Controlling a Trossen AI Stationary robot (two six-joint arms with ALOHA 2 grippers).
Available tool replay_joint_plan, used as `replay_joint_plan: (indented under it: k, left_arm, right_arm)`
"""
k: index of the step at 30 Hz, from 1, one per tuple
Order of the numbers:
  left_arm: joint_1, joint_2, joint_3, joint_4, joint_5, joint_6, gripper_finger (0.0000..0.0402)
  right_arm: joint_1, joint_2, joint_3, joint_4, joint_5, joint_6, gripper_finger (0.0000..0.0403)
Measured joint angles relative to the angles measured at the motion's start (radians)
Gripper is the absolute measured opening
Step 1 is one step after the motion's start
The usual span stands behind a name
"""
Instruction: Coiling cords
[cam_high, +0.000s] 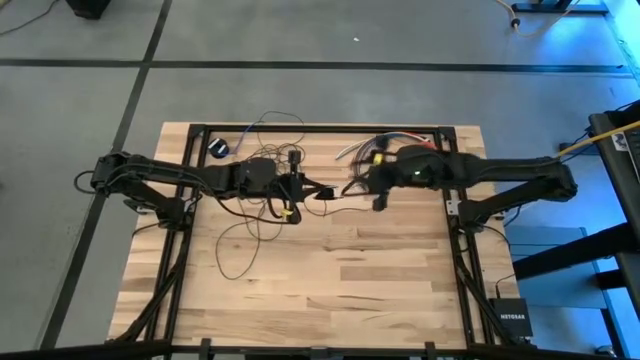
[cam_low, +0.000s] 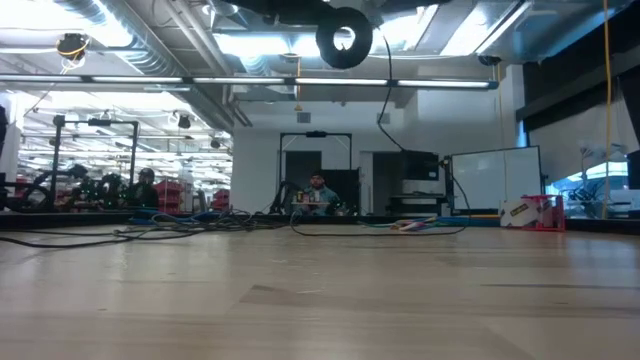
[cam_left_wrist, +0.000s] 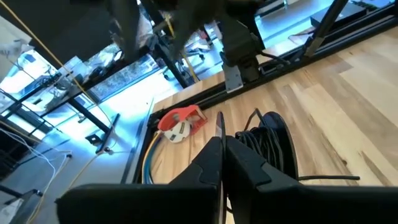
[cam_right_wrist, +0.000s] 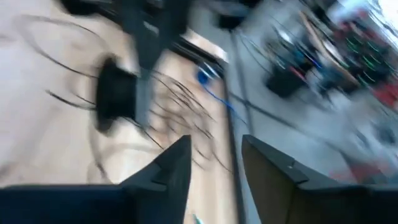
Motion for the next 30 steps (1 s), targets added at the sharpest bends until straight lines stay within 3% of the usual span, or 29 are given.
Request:
replay_joint_plan:
  k: [4, 8, 11, 15, 18, 22, 26, 30]
  left_arm:
    - [0.000, 0.000, 0.000, 0.026, -0.024, -0.013, 0.0003]
    - [0.003, 0.000, 0.000, 0.118, -0.036, -0.050, 0.0002]
    - [0.017, 0.006, 0.000, 0.218, -0.063, -0.120, 0.0003]
    - [0.048, 0.050, 0.000, 0.344, -0.083, -0.138, 0.0002]
    - [0.081, 0.090, -0.001, 0.450, -0.085, -0.130, 0.0003]
    - [0.134, 0.127, 0.000, 0.537, -0.085, -0.149, 0.0004]
    - [0.162, 0.150, 0.000, 0.518, -0.088, -0.180, 0.0004]
    - [0.160, 0.163, 0.000, 0.480, -0.084, -0.139, 0.0005]
  right_arm:
    - [0.057, -0.027, 0.117, -0.247, 0.183, 0.158, 0.0158]
    - [0.091, -0.065, 0.111, -0.377, 0.196, 0.349, 0.0155]
    - [0.115, -0.084, 0.029, -0.408, 0.240, 0.471, 0.0154]
    - [0.154, -0.092, -0.146, -0.319, 0.416, 0.533, 0.0154]
    - [0.185, -0.092, -0.269, -0.179, 0.568, 0.535, 0.0154]
    - [0.221, -0.092, -0.390, 0.037, 0.693, 0.518, 0.0154]
    - [0.209, -0.089, -0.471, 0.265, 0.717, 0.410, 0.0154]
    - [0.192, -0.089, -0.505, 0.339, 0.706, 0.325, 0.0154]
